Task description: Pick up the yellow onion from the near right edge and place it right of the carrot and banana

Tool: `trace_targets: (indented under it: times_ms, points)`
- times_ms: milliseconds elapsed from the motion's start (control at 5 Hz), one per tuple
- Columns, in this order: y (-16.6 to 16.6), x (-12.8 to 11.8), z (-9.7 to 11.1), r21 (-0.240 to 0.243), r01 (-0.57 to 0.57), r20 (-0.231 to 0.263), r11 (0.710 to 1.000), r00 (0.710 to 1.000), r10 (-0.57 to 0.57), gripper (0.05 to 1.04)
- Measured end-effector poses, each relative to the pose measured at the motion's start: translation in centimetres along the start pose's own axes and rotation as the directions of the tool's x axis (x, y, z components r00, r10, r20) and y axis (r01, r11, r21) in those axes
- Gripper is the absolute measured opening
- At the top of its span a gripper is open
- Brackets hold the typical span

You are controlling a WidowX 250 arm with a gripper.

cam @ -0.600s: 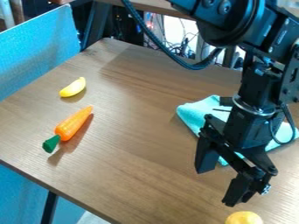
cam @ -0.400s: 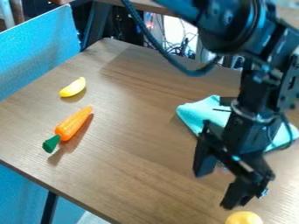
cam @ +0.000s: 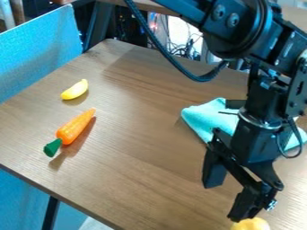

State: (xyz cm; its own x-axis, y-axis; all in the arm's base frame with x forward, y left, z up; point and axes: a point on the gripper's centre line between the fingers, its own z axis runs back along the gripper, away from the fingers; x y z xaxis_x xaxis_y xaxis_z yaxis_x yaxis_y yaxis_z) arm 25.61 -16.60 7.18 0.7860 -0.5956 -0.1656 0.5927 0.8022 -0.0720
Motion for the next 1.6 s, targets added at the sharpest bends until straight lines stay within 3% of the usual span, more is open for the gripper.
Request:
trace_targets:
  times_ms: [600,1000,1200,1400,1600]
  points:
    - [-2.8,1.5,-2.0,0.004,0.078,-0.024,0.997,0.997,-0.078,1.001]
    - [-3.8,3.2,-4.7,0.033,0.074,-0.125,0.997,0.99,-0.069,0.969]
    - [-3.7,3.8,-4.9,0.042,0.057,-0.14,0.998,0.989,-0.051,0.768]
    - [-3.6,2.9,-4.9,0.047,0.051,-0.155,0.998,0.987,-0.043,0.687]
    - [-3.0,0.7,-3.9,0.074,0.04,-0.155,0.996,0.988,-0.028,0.687]
